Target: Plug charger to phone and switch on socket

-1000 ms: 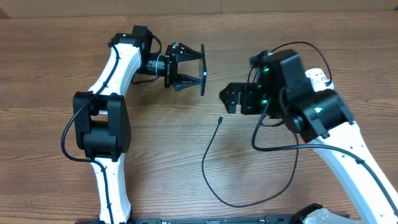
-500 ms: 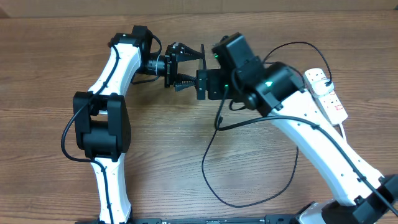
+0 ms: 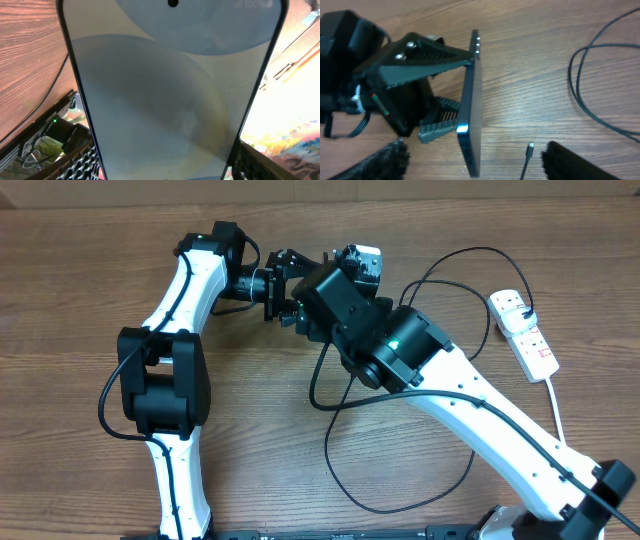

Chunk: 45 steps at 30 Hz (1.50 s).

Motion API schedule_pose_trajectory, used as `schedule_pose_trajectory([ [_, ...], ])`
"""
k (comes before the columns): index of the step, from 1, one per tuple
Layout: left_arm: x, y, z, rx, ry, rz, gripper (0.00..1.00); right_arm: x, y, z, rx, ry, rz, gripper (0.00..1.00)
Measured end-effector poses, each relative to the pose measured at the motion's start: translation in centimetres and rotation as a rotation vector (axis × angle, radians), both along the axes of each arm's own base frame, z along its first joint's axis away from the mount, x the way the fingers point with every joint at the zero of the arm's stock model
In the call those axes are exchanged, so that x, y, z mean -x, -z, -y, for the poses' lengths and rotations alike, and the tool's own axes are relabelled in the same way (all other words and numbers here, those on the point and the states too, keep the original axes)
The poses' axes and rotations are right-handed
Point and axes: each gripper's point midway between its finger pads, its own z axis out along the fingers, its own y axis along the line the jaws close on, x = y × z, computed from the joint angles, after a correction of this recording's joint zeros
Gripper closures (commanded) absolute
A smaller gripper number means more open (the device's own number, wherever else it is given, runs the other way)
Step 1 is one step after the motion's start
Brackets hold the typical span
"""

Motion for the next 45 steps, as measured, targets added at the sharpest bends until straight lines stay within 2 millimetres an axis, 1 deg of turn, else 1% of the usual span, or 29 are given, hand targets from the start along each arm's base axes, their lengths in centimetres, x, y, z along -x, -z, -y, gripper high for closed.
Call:
schedule_pose_trajectory([
  [2,0.0,0.0,0.0,-0.001,0.000,-0.005,0.26,-0.4,0.8,-0.1,0.012,0.016,-0.009,0.27],
  [6,0.0,0.0,0.0,-0.002,-0.001,-0.016,0.26,-0.9,3.2,-0.6,0.050,0.025,-0.048,0.27],
  [9,0.0,0.0,0.0,-0.002,-0.001,-0.019,0.26,-1.1,3.8,-0.8,0.063,0.022,-0.056,0.32],
  [13,0.0,0.0,0.0,-0.002,-0.001,-0.019,0.25,-1.6,3.3,-1.2,0.060,0.003,-0.025,0.39],
  [17,0.0,0.0,0.0,-0.002,-0.001,-0.019,0.25,-2.0,3.0,-1.5,0.063,-0.018,-0.005,0.41],
  [24,0.0,0.0,0.0,-0.002,-0.001,-0.019,0.25,-2.0,3.0,-1.5,0.075,-0.029,-0.001,0.44],
  [28,0.0,0.0,0.0,-0.003,-0.001,-0.022,0.25,-2.2,2.9,-1.3,0.091,-0.023,0.010,0.51],
  [34,0.0,0.0,0.0,-0.003,-0.001,-0.022,0.25,-2.5,2.9,-1.2,0.110,-0.024,0.024,0.53],
  [37,0.0,0.0,0.0,-0.003,-0.001,-0.022,0.25,-2.6,3.0,-1.2,0.118,-0.030,0.025,0.59],
  [45,0.0,0.0,0.0,-0.003,-0.001,-0.022,0.25,-2.6,3.0,-1.2,0.135,-0.046,0.028,0.65],
])
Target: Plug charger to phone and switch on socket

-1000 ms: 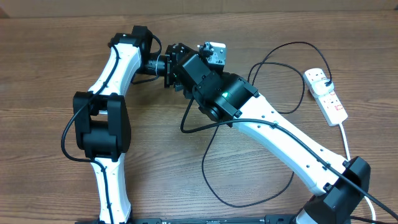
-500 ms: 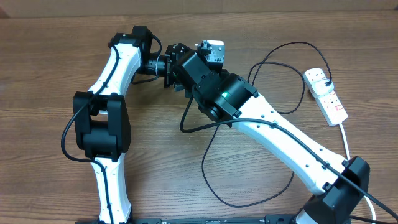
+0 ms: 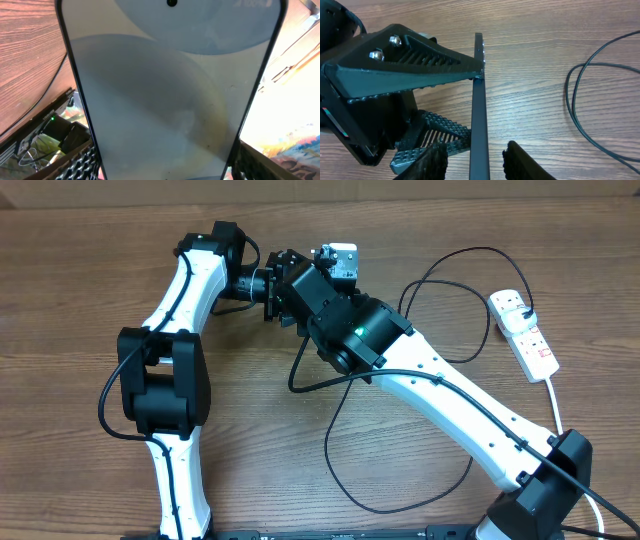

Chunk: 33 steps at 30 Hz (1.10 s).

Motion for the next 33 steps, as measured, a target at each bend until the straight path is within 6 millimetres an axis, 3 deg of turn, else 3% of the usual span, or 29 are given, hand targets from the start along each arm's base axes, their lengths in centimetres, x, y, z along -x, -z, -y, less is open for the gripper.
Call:
schedule_pose_trajectory([
  [13,0.00,0.00,0.00,0.000,0.000,0.000,0.25,0.07,0.12,0.05,0.005,-0.001,-0.005,0.77],
  [33,0.13,-0.01,-0.02,-0.002,0.000,-0.016,0.25,-0.02,0.04,-0.03,0.002,-0.003,0.000,0.87],
])
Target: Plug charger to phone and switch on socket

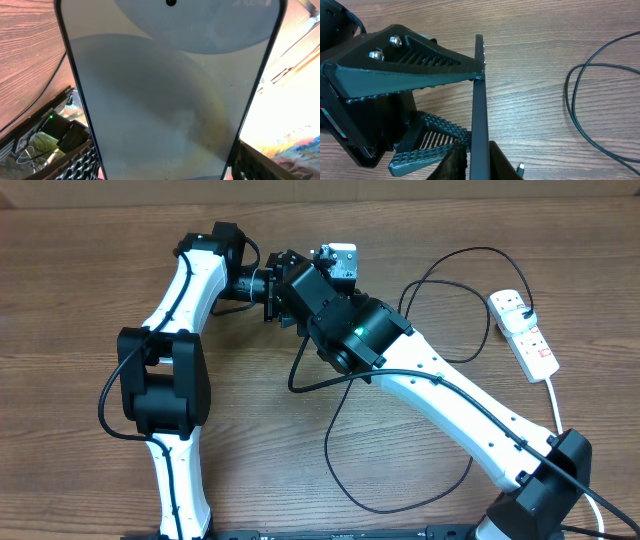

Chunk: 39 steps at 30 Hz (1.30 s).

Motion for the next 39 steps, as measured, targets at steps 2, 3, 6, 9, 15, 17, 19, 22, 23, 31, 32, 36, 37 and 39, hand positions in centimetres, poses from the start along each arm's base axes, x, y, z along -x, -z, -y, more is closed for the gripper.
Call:
schedule_pose_trajectory([
  [2,0.0,0.0,0.0,0.000,0.000,0.000,0.25,0.0,0.0,0.0,0.000,0.000,0.000,0.87],
  [3,0.0,0.0,0.0,0.000,0.000,0.000,0.25,0.0,0.0,0.0,0.000,0.000,0.000,0.87],
  [6,0.0,0.0,0.0,0.000,0.000,0.000,0.25,0.0,0.0,0.0,0.000,0.000,0.000,0.88],
  [9,0.0,0.0,0.0,0.000,0.000,0.000,0.25,0.0,0.0,0.0,0.001,-0.001,0.000,0.93],
  [15,-0.1,0.0,-0.2,0.002,-0.005,0.000,0.25,0.0,0.0,0.0,-0.003,0.002,0.000,0.96],
  [17,-0.1,-0.1,-0.2,0.004,-0.005,0.000,0.25,0.0,0.0,0.0,-0.003,0.003,0.001,0.96],
  [19,-0.1,-0.1,-0.2,0.004,-0.005,0.000,0.25,0.0,0.0,0.0,-0.003,0.003,0.001,0.96],
  [22,-0.1,-0.1,-0.2,0.004,-0.005,0.000,0.22,0.0,0.0,0.0,-0.003,0.003,0.000,0.96],
  [23,-0.1,-0.1,-0.2,0.004,-0.005,0.000,0.21,0.0,0.0,0.0,-0.003,0.002,0.000,0.96],
  [31,-0.3,-0.5,-0.2,0.023,-0.007,0.012,0.00,0.0,0.3,-0.1,-0.001,0.003,-0.007,0.96],
  [32,-0.3,-0.5,-0.2,0.024,-0.007,0.014,0.00,0.0,0.3,-0.1,-0.004,0.009,-0.007,0.96],
  [36,-0.5,-0.6,-0.2,0.031,-0.006,0.034,0.00,-0.1,0.3,0.3,-0.019,0.050,-0.001,0.96],
  [37,-0.5,-0.6,-0.2,0.031,-0.006,0.037,0.00,-0.1,0.3,0.5,-0.019,0.067,0.002,0.96],
  [39,-0.5,-0.5,-0.2,0.027,-0.006,0.038,0.01,0.0,0.4,1.1,-0.018,0.111,0.001,0.96],
])
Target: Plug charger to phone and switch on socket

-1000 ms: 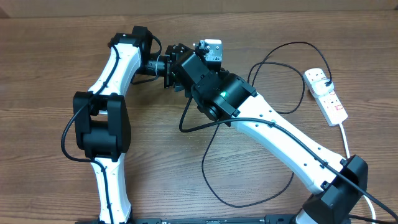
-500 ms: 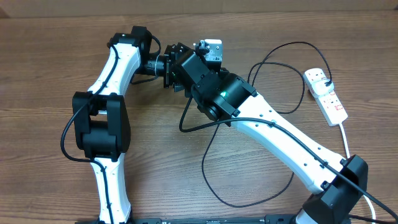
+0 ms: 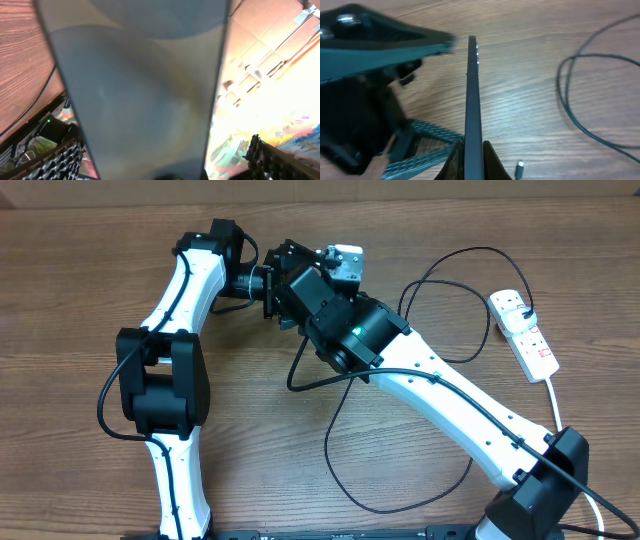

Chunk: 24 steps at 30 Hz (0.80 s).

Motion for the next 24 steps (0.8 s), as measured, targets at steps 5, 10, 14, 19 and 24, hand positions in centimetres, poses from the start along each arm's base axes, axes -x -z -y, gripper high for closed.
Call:
schedule_pose_trajectory([
  [5,0.0,0.9,0.0,-0.050,0.000,0.007,0.00,-0.6,-0.3,2.1,-0.046,0.131,0.007,0.96],
  [10,0.0,1.4,-0.1,-0.081,0.000,0.010,0.00,-1.2,-2.4,5.9,-0.187,0.296,0.022,0.96],
  [14,0.0,1.5,-0.1,-0.087,0.000,0.009,0.09,-1.2,-5.3,8.2,-0.383,0.402,0.033,0.96],
  [19,-0.1,0.7,0.0,-0.038,0.000,0.012,0.11,-0.8,-7.4,8.7,-0.660,0.503,-0.027,0.96],
  [24,-0.1,0.0,0.0,-0.007,-0.002,-0.046,0.17,-0.4,-6.9,7.7,-0.821,0.584,-0.123,0.96],
])
